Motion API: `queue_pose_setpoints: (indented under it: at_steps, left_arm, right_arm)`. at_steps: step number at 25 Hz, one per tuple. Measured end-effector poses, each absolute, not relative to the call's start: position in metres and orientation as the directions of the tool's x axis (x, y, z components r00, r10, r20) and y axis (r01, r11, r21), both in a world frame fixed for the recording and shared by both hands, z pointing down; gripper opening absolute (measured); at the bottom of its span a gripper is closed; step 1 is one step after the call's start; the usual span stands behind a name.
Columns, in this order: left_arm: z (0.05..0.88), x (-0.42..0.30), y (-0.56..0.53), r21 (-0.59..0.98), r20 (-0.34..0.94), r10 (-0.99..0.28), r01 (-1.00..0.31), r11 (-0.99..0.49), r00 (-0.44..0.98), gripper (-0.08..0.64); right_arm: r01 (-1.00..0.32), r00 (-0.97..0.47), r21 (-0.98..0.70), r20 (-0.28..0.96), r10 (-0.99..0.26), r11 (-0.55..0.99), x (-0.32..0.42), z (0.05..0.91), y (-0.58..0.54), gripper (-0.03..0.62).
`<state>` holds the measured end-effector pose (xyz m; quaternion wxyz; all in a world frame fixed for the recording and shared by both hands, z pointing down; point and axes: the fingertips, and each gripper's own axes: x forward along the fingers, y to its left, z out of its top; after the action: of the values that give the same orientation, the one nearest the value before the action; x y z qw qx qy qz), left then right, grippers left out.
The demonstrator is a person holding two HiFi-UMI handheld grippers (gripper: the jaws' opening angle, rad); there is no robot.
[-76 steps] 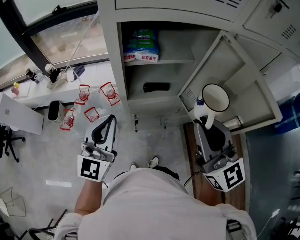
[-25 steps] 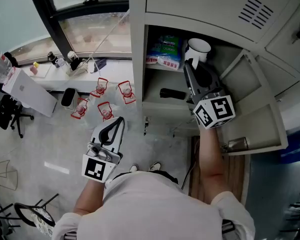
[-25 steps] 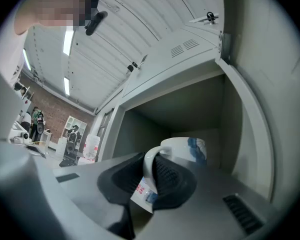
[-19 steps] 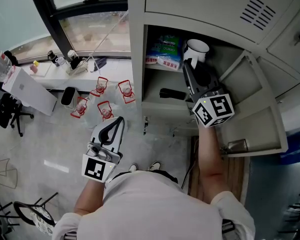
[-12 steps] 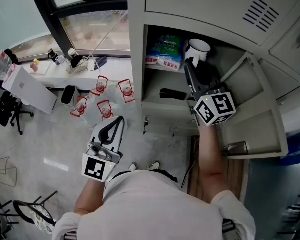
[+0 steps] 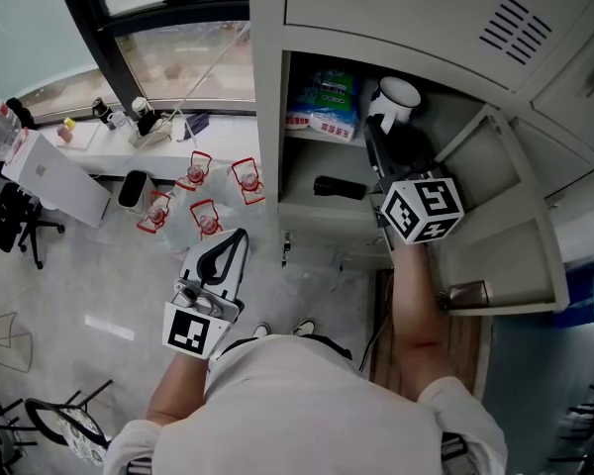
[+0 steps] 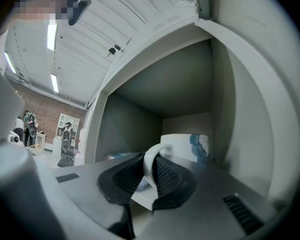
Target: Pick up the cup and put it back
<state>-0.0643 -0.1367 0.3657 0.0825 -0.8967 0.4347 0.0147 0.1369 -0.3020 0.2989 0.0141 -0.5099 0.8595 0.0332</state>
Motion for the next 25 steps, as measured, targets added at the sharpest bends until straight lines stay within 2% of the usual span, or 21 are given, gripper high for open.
queue_pose_setpoints:
  at_steps: [25]
  left_arm:
    - [0.366, -0.059, -0.144, -0.120, -0.113, -0.725, -0.734, -0.669, 0.679, 0.021]
  right_arm:
    - [-0.945, -0.323, 0.075, -0.049, -0.945, 0.319, 0.154, 0.305, -0.289, 0.098]
